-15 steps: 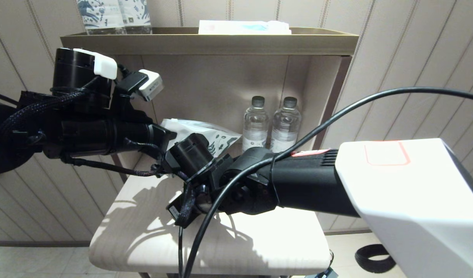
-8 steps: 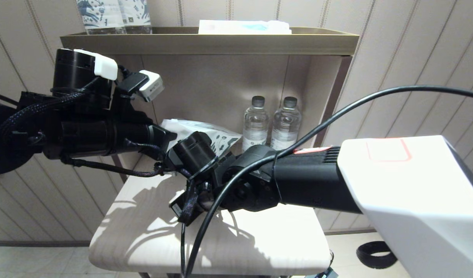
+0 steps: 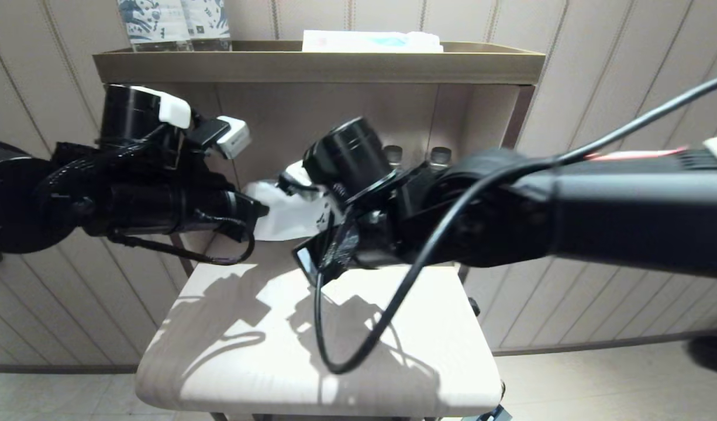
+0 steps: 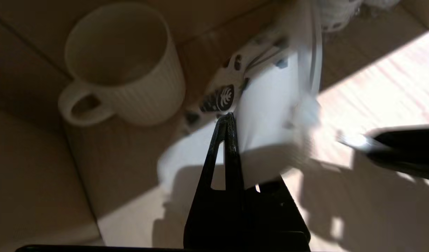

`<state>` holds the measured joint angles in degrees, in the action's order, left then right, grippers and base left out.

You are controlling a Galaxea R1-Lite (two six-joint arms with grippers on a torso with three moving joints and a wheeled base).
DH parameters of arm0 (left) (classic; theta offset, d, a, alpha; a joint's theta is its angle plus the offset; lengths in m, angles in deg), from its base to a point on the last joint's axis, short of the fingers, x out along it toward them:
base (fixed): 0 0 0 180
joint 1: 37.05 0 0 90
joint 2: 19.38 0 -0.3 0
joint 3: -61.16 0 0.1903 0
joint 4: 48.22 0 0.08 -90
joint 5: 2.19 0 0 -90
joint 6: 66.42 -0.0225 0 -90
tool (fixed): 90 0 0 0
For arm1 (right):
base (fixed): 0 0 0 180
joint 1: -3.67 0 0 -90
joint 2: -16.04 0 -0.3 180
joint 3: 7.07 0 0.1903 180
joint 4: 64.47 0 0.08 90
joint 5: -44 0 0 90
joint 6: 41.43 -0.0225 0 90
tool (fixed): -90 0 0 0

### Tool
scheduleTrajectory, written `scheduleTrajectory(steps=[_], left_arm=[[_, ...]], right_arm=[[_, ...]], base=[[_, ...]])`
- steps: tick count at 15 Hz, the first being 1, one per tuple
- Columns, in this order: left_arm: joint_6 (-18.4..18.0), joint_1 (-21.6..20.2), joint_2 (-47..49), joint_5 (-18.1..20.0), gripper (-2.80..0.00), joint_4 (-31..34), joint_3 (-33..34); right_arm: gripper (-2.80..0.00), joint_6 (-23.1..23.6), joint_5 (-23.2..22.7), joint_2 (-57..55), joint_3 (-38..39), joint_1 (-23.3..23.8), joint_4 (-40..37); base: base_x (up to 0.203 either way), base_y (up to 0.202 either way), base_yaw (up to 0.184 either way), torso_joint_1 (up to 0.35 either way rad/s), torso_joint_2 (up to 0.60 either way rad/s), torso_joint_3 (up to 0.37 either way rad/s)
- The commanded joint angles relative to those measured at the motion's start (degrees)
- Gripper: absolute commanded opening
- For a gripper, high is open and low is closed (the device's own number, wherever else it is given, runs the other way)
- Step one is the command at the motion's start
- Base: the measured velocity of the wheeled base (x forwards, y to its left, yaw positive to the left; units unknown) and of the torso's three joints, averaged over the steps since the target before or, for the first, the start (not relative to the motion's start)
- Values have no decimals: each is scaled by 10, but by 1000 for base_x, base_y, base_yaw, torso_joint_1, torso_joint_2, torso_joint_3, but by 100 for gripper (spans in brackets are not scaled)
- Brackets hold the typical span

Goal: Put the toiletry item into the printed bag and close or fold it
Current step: Pick up the toothpaste, then place the toothpaste in the storage bag

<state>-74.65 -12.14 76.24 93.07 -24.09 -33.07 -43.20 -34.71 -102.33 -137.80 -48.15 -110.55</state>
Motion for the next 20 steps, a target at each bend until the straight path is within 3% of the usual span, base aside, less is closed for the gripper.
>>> scheduleTrajectory(steps=[1, 5, 10, 12, 14, 15, 18, 20], left_arm=[[1, -2, 23, 2, -280, -5, -11], [1, -3, 51, 1, -280, -6, -17], [0, -3, 57, 7, -280, -3, -10], [-2, -3, 42, 52, -280, -1, 6], [-4, -4, 13, 160, -280, -4, 33], [-6, -4, -6, 195, -280, -5, 45], [-24, -5, -48, 222, -280, -7, 76], [-41, -9, -60, 293, -280, -26, 103]], right_arm=[[-280, 0, -2, 78, 29, 0, -44], [-280, -1, -31, 161, 144, 23, -63], [-280, 8, -68, 190, 180, 97, -1], [-280, 15, -85, 190, 165, 112, -1], [-280, 16, -89, 189, 155, 118, -5], [-280, 18, -89, 189, 156, 120, -5], [-280, 23, -94, 184, 153, 129, 0], [-280, 23, -123, 187, 146, 129, 0]], base=[[0, 0, 0, 0, 0, 0], [0, 0, 0, 0, 0, 0], [0, 0, 0, 0, 0, 0], [0, 0, 0, 0, 0, 0], [0, 0, 0, 0, 0, 0], [0, 0, 0, 0, 0, 0], [0, 0, 0, 0, 0, 0], [0, 0, 0, 0, 0, 0]])
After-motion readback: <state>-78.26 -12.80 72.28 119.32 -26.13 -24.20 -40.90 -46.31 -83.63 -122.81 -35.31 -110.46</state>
